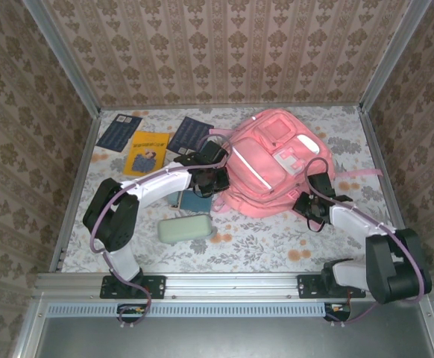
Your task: Pack the student bag
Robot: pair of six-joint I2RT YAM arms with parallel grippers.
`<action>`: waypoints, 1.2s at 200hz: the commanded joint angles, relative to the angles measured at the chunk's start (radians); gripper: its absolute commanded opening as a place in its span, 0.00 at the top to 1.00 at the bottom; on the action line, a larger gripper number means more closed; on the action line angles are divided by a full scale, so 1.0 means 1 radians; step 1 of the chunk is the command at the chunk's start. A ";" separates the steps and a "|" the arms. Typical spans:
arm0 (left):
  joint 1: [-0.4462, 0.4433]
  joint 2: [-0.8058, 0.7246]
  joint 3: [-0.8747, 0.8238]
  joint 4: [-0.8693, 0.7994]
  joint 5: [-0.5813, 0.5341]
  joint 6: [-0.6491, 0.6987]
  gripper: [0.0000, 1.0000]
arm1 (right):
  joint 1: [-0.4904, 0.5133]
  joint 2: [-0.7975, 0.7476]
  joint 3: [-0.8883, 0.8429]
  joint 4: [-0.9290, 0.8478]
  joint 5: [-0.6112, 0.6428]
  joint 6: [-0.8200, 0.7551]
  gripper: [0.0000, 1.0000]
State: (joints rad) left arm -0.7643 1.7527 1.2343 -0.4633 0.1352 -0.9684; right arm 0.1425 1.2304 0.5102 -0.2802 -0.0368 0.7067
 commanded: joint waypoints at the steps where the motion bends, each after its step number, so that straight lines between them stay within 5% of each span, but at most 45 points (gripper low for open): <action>1: 0.002 -0.026 -0.028 0.085 0.022 -0.076 1.00 | 0.046 -0.098 0.010 -0.058 -0.005 -0.022 1.00; 72: -0.002 0.003 -0.078 0.273 0.072 -0.217 1.00 | 0.281 -0.154 0.038 -0.114 -0.008 -0.008 1.00; 149: -0.024 0.010 -0.150 0.452 0.099 -0.314 1.00 | 0.553 0.055 0.209 0.027 -0.021 0.061 1.00; 227: -0.052 -0.033 -0.191 0.448 0.043 -0.318 1.00 | 0.591 0.254 0.417 0.046 -0.036 0.050 1.00; 240: -0.048 -0.048 -0.187 0.411 0.026 -0.286 0.74 | 0.592 0.250 0.412 0.034 -0.029 0.047 1.00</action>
State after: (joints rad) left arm -0.7738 1.7519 1.0462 -0.0513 0.1196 -1.2743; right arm 0.7166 1.4902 0.8566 -0.3481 -0.0174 0.7704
